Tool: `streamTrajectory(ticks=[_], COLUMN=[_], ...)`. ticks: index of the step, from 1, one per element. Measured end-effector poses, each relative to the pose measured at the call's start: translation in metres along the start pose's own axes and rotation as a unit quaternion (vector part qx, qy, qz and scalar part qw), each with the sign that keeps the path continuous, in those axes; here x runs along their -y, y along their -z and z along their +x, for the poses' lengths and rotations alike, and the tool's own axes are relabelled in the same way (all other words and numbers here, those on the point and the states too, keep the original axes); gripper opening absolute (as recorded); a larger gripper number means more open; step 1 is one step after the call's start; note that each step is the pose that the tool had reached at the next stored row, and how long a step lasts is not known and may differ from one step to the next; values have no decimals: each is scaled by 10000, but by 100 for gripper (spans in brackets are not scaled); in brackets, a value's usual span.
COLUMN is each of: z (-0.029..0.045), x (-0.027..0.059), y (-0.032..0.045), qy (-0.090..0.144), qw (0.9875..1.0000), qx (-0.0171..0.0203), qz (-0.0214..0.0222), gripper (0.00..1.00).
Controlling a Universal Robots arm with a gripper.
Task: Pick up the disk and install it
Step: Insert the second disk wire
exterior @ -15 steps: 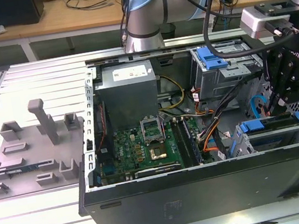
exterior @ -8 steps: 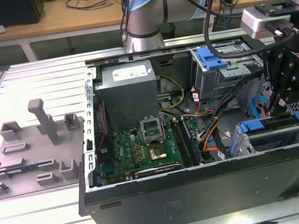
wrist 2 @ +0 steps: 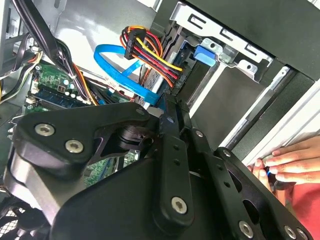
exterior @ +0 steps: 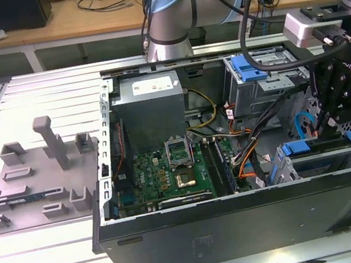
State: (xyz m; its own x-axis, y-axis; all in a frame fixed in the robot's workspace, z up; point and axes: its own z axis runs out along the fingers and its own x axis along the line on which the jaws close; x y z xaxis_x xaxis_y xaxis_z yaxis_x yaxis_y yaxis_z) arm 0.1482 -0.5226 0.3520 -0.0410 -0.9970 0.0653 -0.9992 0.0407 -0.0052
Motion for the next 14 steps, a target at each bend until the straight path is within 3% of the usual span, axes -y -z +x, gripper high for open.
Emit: streamTrajectory(ticks=[14], z=[-12], x=[3], y=[-44], qy=[5], qw=[10000], qx=[2], qz=[0], gripper=[16])
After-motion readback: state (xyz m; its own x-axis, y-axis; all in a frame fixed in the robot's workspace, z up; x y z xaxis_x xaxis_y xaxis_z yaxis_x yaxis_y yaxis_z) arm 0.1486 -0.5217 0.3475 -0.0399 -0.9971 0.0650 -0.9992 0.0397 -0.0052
